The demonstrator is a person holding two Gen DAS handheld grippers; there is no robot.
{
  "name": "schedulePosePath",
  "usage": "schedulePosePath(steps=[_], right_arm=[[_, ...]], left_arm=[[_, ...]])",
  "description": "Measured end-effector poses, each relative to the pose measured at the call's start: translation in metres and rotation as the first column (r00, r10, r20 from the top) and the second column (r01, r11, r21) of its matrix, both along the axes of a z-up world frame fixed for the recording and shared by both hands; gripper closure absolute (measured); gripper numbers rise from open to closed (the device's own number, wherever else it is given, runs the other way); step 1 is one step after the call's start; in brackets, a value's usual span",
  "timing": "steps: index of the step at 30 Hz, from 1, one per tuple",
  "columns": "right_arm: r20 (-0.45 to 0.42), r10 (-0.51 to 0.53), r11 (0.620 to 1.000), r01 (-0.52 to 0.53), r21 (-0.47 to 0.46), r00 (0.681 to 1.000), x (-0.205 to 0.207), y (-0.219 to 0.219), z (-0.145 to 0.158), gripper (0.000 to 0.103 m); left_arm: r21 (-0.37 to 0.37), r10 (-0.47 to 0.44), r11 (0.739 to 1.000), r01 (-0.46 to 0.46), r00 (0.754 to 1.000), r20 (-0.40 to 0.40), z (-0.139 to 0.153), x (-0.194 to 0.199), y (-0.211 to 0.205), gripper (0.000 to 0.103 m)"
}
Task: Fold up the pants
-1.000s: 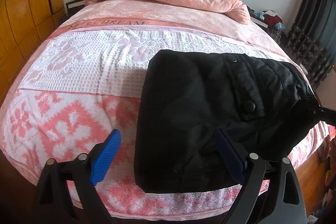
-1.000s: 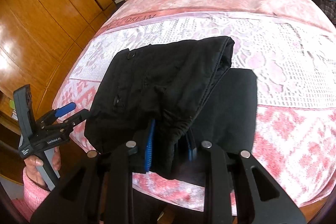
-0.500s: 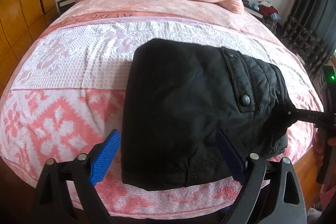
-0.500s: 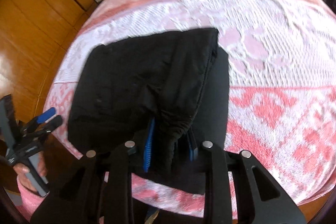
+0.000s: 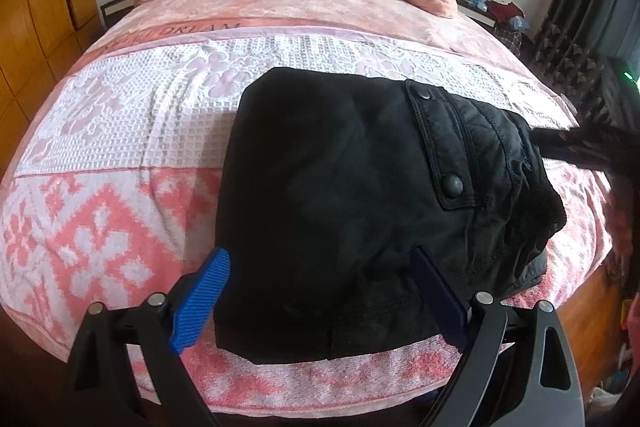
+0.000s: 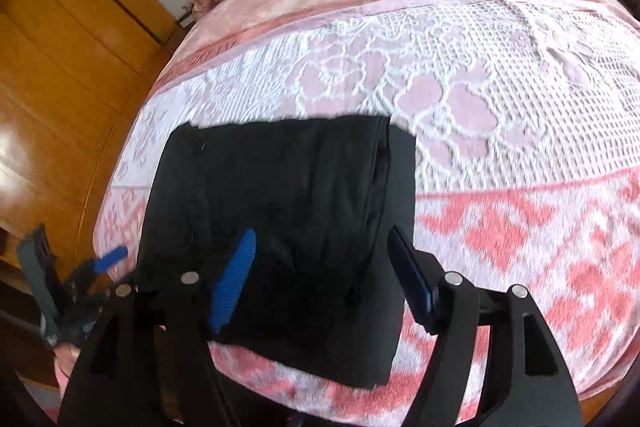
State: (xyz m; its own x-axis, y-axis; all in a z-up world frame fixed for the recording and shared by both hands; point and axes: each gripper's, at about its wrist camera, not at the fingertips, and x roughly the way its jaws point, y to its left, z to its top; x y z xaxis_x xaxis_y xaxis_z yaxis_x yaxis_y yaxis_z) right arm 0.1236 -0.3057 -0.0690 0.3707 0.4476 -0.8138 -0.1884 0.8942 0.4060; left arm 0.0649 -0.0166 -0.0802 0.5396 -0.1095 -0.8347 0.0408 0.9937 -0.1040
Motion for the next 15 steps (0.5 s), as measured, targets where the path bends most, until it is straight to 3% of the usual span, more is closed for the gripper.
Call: schedulePosePath(steps=[7, 9, 10, 11, 15], right_arm=[[-0.052, -0.015, 1.000, 0.015, -0.007, 0.999, 0.056, -0.004, -0.019, 0.036], [-0.069, 0.008, 0.999, -0.006, 0.037, 0.998, 0.065, -0.004, -0.025, 0.060], [-0.083, 0.015, 0.997, -0.010, 0.070, 0.996, 0.068, -0.004, -0.027, 0.083], [-0.093, 0.016, 0.995, -0.007, 0.097, 0.996, 0.069, -0.006, -0.027, 0.091], [-0.048, 0.011, 0.996, -0.007, 0.087, 0.999, 0.072, -0.002, -0.017, 0.097]], left_arm=[[0.004, 0.010, 1.000, -0.010, 1.000, -0.015, -0.004, 0.007, 0.002, 0.011], [0.004, 0.015, 1.000, -0.015, 1.000, -0.017, -0.005, 0.010, 0.003, 0.011], [0.004, 0.017, 1.000, -0.017, 1.000, -0.017, -0.005, 0.011, 0.003, 0.011], [0.005, 0.018, 1.000, -0.018, 1.000, -0.016, -0.005, 0.012, 0.003, 0.011], [0.009, 0.015, 1.000, -0.015, 1.000, -0.009, -0.004, 0.014, 0.001, 0.011]])
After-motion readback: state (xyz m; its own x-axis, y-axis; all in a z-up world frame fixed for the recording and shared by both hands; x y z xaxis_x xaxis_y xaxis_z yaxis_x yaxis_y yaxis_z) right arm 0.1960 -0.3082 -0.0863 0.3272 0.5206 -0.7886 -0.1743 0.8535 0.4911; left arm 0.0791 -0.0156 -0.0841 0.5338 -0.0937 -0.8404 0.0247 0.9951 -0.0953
